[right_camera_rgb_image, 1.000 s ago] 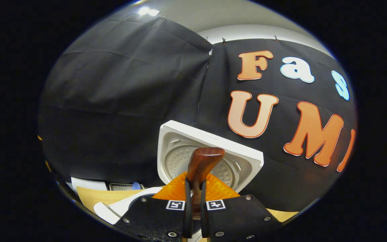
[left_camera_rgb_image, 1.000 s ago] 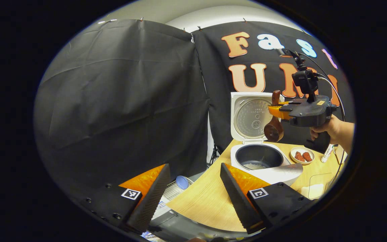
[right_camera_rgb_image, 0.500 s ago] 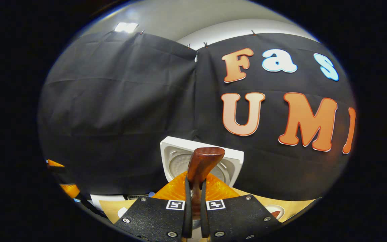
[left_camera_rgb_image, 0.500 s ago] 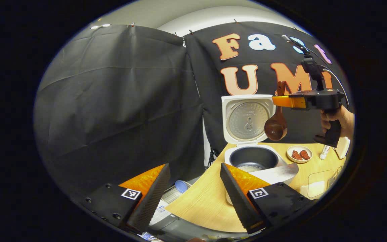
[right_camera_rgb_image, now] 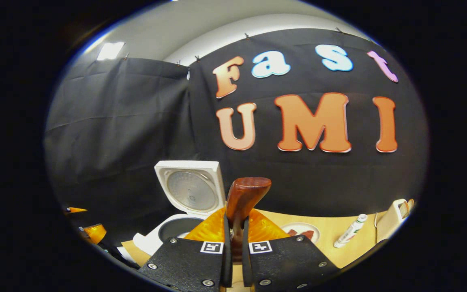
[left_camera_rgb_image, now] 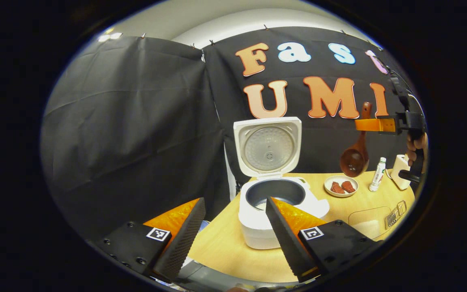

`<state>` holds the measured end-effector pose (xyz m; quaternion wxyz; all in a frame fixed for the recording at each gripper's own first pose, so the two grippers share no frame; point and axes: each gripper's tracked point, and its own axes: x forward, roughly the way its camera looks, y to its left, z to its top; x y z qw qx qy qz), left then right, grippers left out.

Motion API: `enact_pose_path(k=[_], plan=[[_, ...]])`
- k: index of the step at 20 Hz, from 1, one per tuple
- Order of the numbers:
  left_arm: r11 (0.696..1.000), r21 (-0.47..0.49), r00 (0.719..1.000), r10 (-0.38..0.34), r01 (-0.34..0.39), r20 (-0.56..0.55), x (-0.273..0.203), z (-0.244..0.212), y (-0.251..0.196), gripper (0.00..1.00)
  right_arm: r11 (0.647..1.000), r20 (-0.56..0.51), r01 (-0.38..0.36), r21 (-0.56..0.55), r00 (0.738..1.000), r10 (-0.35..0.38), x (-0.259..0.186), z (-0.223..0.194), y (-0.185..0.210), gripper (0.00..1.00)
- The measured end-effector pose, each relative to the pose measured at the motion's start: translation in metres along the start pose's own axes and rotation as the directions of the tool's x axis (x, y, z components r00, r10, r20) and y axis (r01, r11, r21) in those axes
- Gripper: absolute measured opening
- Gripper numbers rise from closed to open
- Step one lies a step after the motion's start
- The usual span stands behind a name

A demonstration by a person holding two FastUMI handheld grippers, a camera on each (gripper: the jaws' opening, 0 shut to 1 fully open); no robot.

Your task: Close the left gripper, press the button to open the rice cooker; take a wooden spoon from the chopstick holder with the right hand, scoop a spoonful of rice and pour it into the rice cooker, then put the wooden spoon back into the chopstick holder.

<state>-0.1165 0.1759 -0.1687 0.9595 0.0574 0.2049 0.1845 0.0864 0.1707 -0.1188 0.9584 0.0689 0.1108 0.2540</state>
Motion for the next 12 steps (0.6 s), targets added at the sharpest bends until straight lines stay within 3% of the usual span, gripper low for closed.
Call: enact_pose_path(k=[6,12], plan=[[0.996,-0.018,0.996,-0.083,0.083,-0.006,0.002,0.012,-0.06,1.0,0.977,-0.044,0.194,0.088,0.981,-0.19,-0.079,-0.032,-0.105,0.09],[0.994,0.01,0.994,-0.11,0.11,-0.013,0.005,0.019,-0.089,1.0,0.91,-0.103,0.375,0.174,0.926,-0.362,-0.153,-0.074,-0.183,0.09]])
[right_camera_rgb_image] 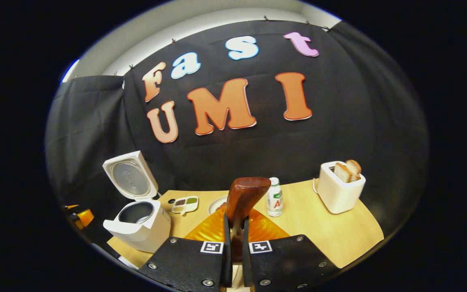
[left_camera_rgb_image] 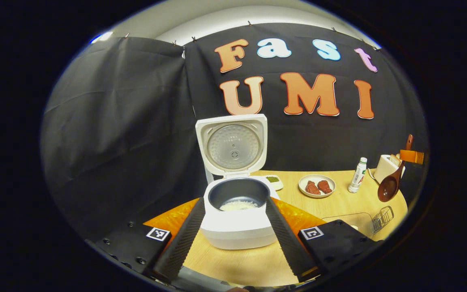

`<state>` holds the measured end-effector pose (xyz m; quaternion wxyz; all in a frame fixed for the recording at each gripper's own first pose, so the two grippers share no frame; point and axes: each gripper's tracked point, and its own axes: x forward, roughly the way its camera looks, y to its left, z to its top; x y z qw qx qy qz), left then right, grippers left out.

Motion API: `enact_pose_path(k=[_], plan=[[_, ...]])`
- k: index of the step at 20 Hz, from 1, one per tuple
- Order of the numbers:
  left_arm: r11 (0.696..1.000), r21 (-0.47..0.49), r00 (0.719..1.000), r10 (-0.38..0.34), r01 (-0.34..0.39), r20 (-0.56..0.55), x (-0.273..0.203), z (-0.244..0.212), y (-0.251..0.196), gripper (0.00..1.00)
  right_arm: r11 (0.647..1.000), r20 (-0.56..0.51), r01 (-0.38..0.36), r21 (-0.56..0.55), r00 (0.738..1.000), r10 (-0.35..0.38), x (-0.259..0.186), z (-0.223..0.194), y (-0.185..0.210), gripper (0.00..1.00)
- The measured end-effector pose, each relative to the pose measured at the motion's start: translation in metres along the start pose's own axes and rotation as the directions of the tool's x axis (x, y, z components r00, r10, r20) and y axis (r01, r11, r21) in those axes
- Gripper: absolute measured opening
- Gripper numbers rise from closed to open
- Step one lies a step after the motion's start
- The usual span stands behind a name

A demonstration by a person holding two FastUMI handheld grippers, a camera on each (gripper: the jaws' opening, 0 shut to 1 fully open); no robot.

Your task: Close the left gripper, press the button to open the rice cooker; take a wooden spoon from the chopstick holder with the right hand, scoop a spoonful of rice and pour it into the rice cooker, then put the wooden spoon back into the chopstick holder.

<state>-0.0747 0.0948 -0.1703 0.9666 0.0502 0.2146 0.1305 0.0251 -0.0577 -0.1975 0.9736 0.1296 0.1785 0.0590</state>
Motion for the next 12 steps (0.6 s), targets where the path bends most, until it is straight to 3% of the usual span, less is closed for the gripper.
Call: enact_pose_path(k=[7,12], plan=[[1.0,0.015,0.998,-0.006,0.005,0.063,0.011,0.036,-0.011,1.0,0.981,-0.053,0.17,0.096,0.985,-0.166,-0.012,-0.052,-0.08,0.1],[0.999,0.037,0.994,0.014,-0.018,0.104,0.024,0.064,-0.002,1.0,0.954,-0.086,0.216,0.208,0.976,-0.202,-0.006,-0.088,-0.109,0.1]])
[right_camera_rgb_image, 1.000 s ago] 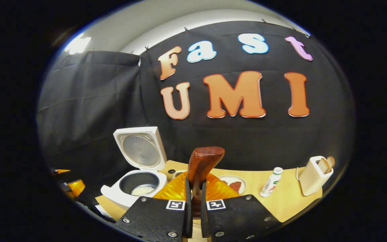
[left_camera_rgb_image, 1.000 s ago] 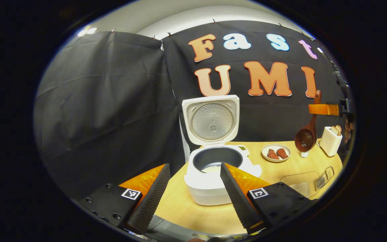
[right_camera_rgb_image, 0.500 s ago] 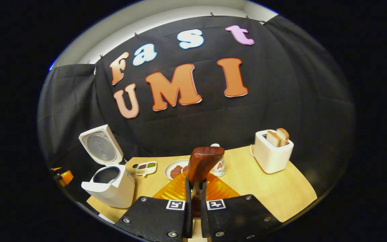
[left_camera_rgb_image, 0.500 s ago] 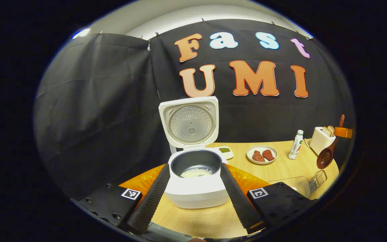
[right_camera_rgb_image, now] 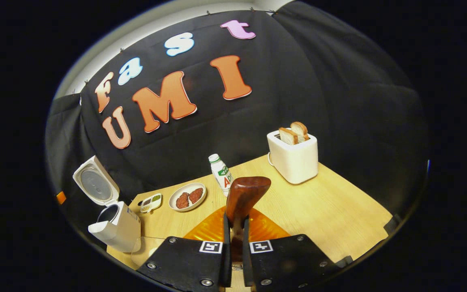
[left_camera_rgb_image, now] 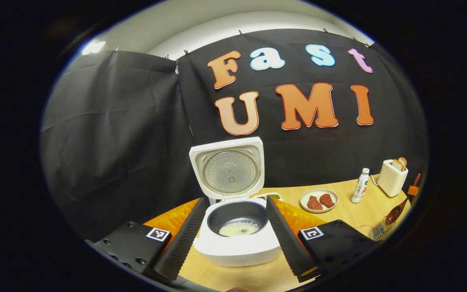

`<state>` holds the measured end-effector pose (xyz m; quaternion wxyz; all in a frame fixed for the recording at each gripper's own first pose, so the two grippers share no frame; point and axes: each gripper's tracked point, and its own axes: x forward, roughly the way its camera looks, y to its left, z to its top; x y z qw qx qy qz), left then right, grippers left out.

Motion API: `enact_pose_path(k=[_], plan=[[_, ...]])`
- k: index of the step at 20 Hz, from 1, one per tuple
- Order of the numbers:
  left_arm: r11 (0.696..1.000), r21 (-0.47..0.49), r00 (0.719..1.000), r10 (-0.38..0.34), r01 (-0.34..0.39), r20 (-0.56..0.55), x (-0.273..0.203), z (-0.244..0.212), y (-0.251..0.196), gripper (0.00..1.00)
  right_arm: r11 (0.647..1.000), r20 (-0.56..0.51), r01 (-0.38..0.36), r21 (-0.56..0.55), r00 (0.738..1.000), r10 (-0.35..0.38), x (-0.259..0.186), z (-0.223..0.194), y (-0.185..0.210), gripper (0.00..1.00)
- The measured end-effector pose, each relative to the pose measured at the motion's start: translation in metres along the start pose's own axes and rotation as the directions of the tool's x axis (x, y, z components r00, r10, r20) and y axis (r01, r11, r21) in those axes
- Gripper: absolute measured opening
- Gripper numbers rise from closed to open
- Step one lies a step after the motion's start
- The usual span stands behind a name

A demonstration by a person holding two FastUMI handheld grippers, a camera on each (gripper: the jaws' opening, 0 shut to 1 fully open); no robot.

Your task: Close the left gripper, press the button to open the rice cooker; take a wooden spoon from the chopstick holder with the right hand, scoop a spoonful of rice and pour it into the rice cooker, then put the wooden spoon back into the chopstick holder.

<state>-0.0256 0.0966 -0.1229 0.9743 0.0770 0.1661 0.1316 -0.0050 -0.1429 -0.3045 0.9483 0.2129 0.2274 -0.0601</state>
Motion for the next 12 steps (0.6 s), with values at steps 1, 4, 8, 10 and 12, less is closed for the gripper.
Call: enact_pose_path(k=[1,4,8,10,12], plan=[[1.0,-0.016,1.0,-0.003,0.003,-0.008,0.005,0.002,0.0,1.0,1.0,-0.008,-0.002,0.024,1.0,0.002,0.003,-0.007,-0.004,0.12],[0.998,-0.065,1.0,0.004,-0.004,-0.003,0.023,0.019,0.01,1.0,0.995,-0.051,-0.009,0.096,0.999,0.014,0.011,-0.028,-0.009,0.15],[0.99,-0.137,0.999,0.025,-0.021,0.032,0.055,0.054,0.031,1.0,0.981,-0.044,-0.006,0.193,0.999,0.014,0.022,-0.036,-0.015,0.2],[0.986,-0.163,0.999,0.028,-0.021,0.046,0.072,0.069,0.039,1.0,0.974,-0.058,0.002,0.225,0.998,0.011,0.024,-0.044,-0.013,0.23],[0.985,-0.171,0.997,0.023,-0.01,0.07,0.087,0.087,0.044,1.0,0.966,-0.037,0.006,0.257,0.999,0.003,0.027,-0.043,-0.015,0.24]])
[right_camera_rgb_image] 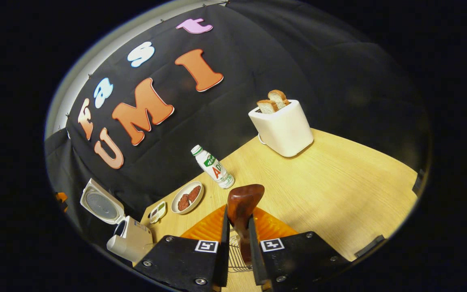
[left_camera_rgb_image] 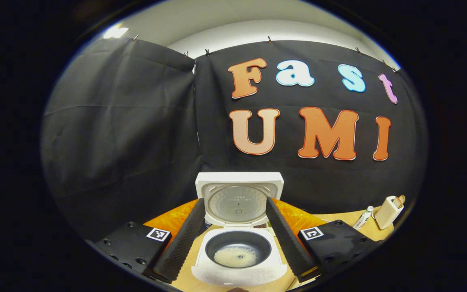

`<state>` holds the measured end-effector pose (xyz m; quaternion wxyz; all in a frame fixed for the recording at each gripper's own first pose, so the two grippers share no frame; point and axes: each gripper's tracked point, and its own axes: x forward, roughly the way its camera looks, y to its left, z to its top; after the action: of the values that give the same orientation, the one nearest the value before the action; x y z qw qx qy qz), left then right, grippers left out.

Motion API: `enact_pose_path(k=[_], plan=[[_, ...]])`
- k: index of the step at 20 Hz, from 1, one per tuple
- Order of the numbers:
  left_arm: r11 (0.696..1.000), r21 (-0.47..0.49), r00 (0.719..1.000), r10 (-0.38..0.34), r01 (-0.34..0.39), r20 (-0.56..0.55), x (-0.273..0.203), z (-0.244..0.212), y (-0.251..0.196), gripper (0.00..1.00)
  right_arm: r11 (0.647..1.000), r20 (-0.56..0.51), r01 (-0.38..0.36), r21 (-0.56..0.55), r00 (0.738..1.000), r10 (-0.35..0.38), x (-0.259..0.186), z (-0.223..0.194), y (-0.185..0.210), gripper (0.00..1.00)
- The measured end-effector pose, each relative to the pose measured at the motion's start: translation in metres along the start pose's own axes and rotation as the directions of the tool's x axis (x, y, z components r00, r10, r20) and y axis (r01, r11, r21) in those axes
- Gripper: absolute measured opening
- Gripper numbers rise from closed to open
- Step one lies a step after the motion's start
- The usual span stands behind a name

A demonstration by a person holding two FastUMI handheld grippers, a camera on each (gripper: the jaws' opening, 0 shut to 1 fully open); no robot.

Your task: Close the left gripper, press the button to open the rice cooker; take a wooden spoon from the chopstick holder with the right hand, scoop a spoonful of rice and pour it into the rice cooker, then put the wooden spoon back into the chopstick holder.

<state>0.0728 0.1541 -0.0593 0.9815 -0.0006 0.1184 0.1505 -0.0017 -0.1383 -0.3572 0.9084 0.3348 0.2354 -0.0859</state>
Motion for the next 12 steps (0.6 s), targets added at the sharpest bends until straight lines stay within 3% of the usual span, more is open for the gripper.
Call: enact_pose_path(k=[1,3,4,5,6,8,12], plan=[[1.0,-0.006,1.0,-0.004,0.004,0.014,0.009,0.01,0.001,1.0,1.0,0.007,0.005,0.01,1.0,-0.005,-0.004,0.004,-0.002,0.25],[0.998,-0.055,0.999,-0.031,0.032,0.015,0.033,0.029,-0.001,1.0,1.0,0.012,0.026,0.001,1.0,-0.026,-0.008,0.009,-0.004,0.41],[0.996,-0.078,0.999,-0.047,0.046,-0.001,0.046,0.033,-0.001,0.98,0.999,0.012,0.048,-0.018,0.999,-0.048,-0.01,0.01,-0.007,0.56],[0.994,-0.097,0.998,-0.057,0.054,-0.021,0.059,0.037,0.0,0.97,0.997,0.002,0.067,-0.042,0.998,-0.067,-0.013,0.009,-0.01,0.62],[0.992,-0.106,0.997,-0.068,0.063,-0.045,0.074,0.04,-0.001,0.98,0.994,-0.002,0.087,-0.07,0.996,-0.087,-0.017,0.009,-0.013,0.76],[0.993,-0.101,0.994,-0.071,0.063,-0.081,0.102,0.043,0.002,0.98,0.984,-0.004,0.128,-0.124,0.992,-0.129,-0.031,0.008,-0.012,0.88],[0.994,-0.063,0.984,-0.1,0.092,-0.149,0.16,0.036,-0.005,0.98,0.961,0.068,0.189,-0.202,0.982,-0.179,-0.074,0.027,-0.007,0.94]])
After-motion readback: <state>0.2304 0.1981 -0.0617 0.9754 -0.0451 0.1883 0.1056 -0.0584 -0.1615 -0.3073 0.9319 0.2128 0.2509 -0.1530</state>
